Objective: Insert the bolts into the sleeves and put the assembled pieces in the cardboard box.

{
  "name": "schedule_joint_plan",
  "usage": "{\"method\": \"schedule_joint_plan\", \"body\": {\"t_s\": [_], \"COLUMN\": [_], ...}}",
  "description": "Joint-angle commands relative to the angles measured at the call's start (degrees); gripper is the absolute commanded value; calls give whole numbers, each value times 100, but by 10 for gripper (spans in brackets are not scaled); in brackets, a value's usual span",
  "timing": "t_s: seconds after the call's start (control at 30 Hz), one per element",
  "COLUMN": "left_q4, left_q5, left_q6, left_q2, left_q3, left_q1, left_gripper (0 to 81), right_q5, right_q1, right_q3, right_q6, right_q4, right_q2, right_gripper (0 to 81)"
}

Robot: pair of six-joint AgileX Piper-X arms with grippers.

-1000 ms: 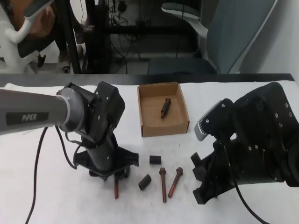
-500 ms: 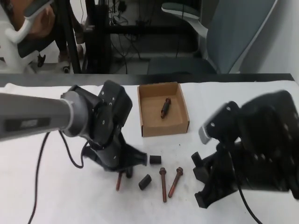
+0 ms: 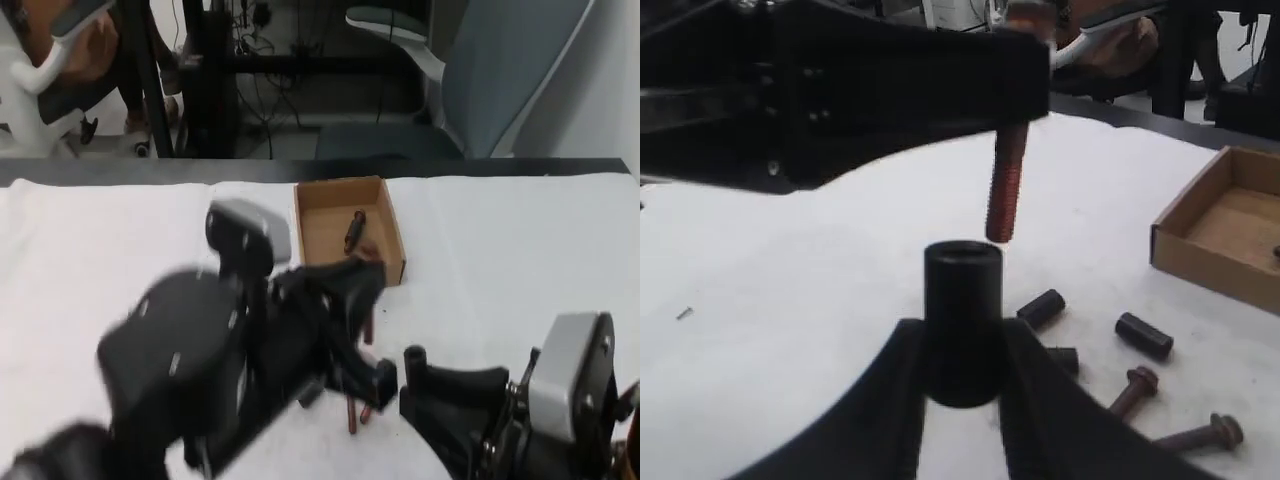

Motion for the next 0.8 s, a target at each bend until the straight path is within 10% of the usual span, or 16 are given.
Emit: {"method": "schedule_joint_plan", "body": {"t_s": [0.0,0.77], "left_q4": [-763,-1002], "left_q5": [-385,381], "left_q6": [33,-850], "left_q2": [8,8], "left_q3": [91,91], "left_q1": [-185,-425], "left_gripper": [18,18], "right_q5": [53,483], "right_q1": [132,171], "right_q3": [18,4], "right_q6": [164,146], "right_q4": [-242,-376], "right_q2": [41,201], "right_gripper": [4,4]}}
